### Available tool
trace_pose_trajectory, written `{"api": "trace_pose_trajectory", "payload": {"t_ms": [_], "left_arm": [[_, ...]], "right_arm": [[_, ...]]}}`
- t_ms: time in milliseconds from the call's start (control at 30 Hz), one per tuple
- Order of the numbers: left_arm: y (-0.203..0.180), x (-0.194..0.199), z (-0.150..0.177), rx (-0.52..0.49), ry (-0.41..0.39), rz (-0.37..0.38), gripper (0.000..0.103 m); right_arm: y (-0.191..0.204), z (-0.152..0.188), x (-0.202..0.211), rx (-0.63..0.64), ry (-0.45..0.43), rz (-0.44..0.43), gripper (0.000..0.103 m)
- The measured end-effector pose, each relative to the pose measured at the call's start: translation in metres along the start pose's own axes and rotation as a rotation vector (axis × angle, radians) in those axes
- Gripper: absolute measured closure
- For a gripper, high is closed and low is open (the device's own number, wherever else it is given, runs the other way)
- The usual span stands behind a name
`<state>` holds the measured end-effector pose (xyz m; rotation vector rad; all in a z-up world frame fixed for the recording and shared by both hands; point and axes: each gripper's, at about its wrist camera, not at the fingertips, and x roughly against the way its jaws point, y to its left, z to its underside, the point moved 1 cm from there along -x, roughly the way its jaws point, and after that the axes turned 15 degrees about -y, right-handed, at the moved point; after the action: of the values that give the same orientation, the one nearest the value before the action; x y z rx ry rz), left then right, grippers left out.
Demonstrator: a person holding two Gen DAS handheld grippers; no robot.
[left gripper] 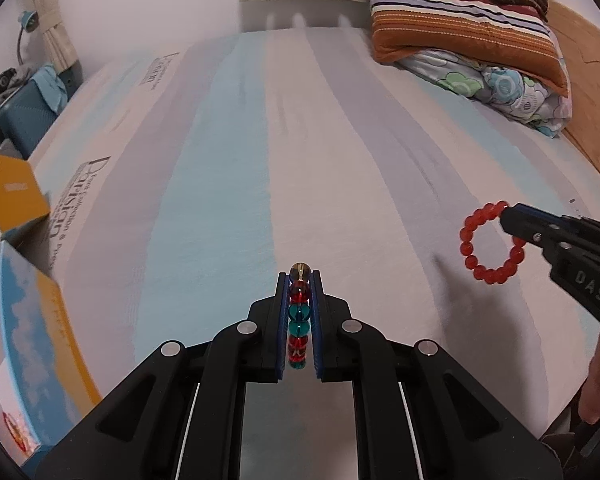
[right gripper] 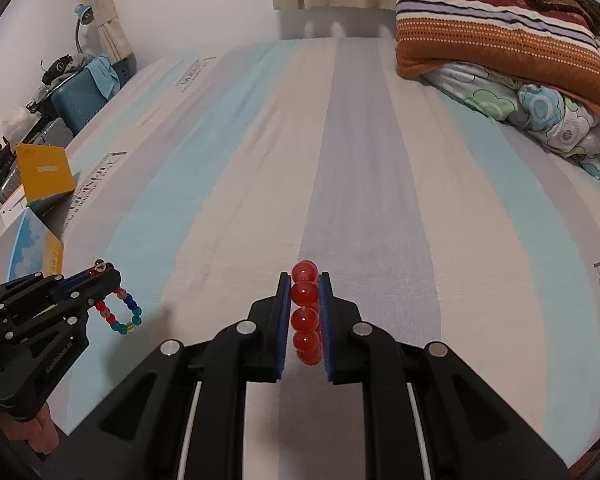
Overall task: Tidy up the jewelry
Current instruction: 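Carry multicolour bracelet in left tool while right tool carries red bracelet to box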
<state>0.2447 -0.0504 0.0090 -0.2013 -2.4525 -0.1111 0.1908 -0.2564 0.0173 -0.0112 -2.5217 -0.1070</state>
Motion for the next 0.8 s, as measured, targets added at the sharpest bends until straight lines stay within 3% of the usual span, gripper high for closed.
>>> {"api": "trace_pose_trajectory", "payload": {"t_ms": [800], "left_arm": [[0.061,0.071,-0.004,0.040,-0.047,-0.080,0.094]], "right_arm": [[0.076,-0.017,0.049,0.070,-0.050,-0.053,0.090]]}}
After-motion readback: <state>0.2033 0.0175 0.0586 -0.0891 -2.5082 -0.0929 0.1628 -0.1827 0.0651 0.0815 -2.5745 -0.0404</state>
